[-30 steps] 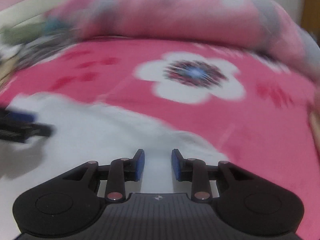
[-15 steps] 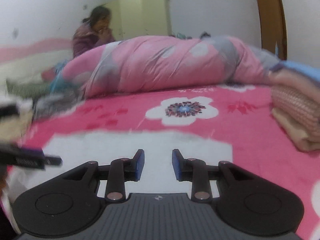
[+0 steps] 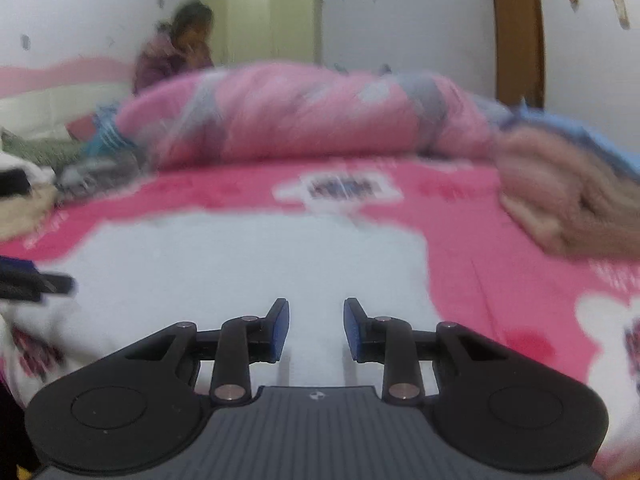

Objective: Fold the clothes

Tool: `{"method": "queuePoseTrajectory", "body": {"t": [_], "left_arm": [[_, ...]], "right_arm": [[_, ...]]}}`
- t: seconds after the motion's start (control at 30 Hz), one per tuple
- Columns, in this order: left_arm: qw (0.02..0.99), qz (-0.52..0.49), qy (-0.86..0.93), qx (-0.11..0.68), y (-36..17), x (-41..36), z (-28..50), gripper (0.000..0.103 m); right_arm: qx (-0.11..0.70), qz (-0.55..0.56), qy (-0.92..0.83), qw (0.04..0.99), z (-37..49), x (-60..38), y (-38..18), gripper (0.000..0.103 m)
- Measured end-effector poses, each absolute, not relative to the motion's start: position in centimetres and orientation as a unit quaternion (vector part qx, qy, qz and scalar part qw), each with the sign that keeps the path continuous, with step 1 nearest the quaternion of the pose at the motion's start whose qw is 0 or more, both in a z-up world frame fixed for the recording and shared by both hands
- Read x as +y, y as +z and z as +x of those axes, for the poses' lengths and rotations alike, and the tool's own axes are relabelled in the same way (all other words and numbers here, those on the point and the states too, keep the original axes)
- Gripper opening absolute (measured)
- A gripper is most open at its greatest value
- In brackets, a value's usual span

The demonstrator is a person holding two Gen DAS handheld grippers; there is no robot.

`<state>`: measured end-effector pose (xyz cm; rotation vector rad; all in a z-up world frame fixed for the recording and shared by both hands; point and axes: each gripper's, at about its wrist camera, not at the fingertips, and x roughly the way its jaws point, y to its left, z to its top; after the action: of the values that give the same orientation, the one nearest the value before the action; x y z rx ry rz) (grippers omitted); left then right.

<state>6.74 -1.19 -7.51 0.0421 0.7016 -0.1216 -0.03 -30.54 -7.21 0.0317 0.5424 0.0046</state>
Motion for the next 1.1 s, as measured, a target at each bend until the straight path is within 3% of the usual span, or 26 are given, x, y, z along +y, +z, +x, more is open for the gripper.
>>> {"method": "queuePoseTrajectory", "body": {"t": [0.1,0.27,0.4,0.47,0.53,0.6,0.63,0.7,1.0,1.1], "left_arm": [[0.93,-0.021,-0.061,0.361,-7.3,0.4,7.5,0.07],[0.931,-0.077,-0.06,0.351,-4.8,2.2,7.6,0.071],[0.929,-0.095,-0.058,0.353,-4.3,2.4,6.3,0.071],[0.927,-0.098,-0.06,0.356,-4.4,2.3,5.7,0.072],[0.928,-0.102,-0.063,0.353,-4.2,2.3,5.3,0.077],[0.929,-0.107,-0.067,0.347,-4.2,2.3,5.0,0.093],[0.931,-0.109,-0.069,0.343,-4.2,2.5,4.8,0.098],[0.931,-0.108,-0.075,0.34,-4.2,2.3,4.5,0.101],[0.925,-0.131,-0.088,0.347,-4.9,3.3,2.5,0.103],[0.938,-0.11,-0.092,0.316,-4.7,3.9,1.7,0.103]], "right_arm": [[0.31,0.092,0.003,0.946,1.2,-34.0,-8.4,0.03],[0.275,0.209,0.009,0.938,-0.4,-37.1,-4.7,0.033],[0.279,0.193,-0.014,0.941,-2.2,-37.1,-3.5,0.038],[0.269,0.18,-0.02,0.946,-3.4,-36.8,-2.9,0.047],[0.252,0.169,-0.03,0.952,-4.6,-37.1,-1.7,0.067],[0.228,0.143,-0.047,0.962,-5.7,-37.5,-0.5,0.081],[0.214,0.125,-0.062,0.967,-6.2,-37.7,0.0,0.093],[0.189,0.092,-0.087,0.974,-7.1,-38.0,1.0,0.103],[0.193,0.084,-0.055,0.976,-7.2,-37.0,-0.1,0.103],[0.18,0.088,-0.01,0.98,-6.6,-34.2,-1.1,0.103]]}}
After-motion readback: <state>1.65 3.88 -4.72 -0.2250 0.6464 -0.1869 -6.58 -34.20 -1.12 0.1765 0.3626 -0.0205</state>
